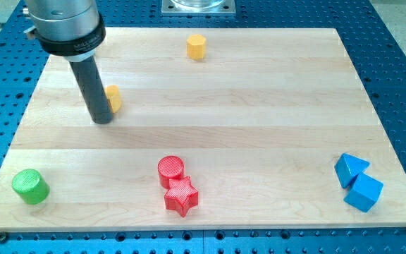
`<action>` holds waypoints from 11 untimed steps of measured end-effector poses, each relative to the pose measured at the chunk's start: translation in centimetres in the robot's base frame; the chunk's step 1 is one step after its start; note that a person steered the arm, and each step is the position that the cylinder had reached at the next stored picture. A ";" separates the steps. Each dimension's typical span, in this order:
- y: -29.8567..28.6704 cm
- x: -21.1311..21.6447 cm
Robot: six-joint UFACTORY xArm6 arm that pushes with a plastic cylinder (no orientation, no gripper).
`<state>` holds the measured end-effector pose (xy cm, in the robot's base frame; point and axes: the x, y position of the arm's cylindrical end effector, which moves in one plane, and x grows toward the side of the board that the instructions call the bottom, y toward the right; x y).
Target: Place the heart diagonally to the hexagon
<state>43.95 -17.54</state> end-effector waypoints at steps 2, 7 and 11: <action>-4.6 -1.1; 25.8 -5.6; 29.3 -6.5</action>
